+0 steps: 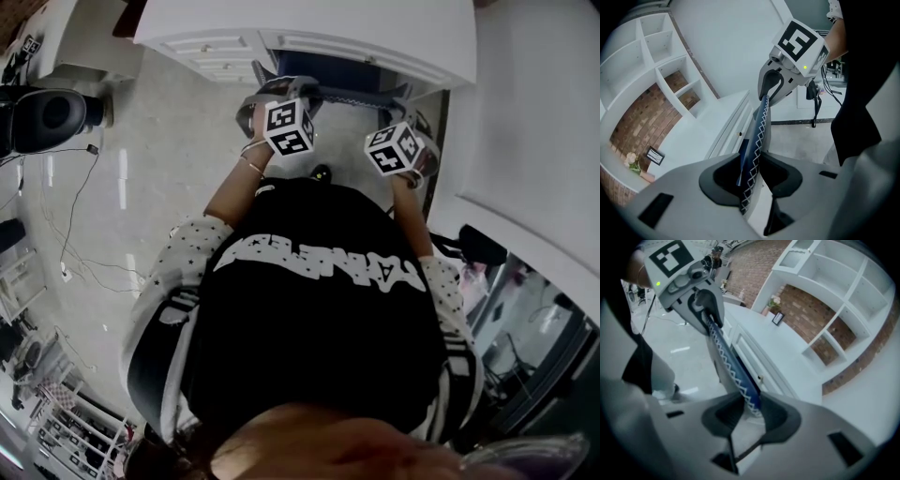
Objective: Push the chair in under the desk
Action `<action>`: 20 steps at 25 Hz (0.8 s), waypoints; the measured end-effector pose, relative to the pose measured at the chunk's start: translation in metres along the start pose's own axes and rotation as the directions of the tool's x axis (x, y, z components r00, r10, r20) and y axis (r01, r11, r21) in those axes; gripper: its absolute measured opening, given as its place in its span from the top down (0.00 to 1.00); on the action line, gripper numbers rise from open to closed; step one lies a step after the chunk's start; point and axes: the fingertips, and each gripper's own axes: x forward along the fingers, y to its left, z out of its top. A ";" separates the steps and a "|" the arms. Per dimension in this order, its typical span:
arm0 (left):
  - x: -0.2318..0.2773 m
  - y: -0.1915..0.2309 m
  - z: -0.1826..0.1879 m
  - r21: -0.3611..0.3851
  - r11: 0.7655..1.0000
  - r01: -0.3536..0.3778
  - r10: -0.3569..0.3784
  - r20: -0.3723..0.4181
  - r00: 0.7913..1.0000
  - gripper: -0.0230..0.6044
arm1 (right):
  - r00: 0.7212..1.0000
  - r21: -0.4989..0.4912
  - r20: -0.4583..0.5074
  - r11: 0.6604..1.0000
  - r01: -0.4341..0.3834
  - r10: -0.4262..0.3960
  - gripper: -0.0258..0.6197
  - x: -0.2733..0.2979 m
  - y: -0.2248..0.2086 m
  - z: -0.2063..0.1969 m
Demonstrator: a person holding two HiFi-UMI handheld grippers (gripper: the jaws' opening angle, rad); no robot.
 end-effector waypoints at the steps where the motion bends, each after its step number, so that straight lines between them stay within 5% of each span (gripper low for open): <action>1: 0.000 0.001 0.000 -0.003 1.000 -0.006 0.006 0.001 1.000 0.72 | 1.000 -0.003 0.004 1.000 -0.001 0.001 0.76 0.001 -0.001 0.000; 20: 0.008 0.014 -0.001 0.005 1.000 -0.006 0.006 0.012 1.000 0.71 | 1.000 -0.004 0.008 1.000 0.001 0.000 0.76 0.012 -0.010 0.007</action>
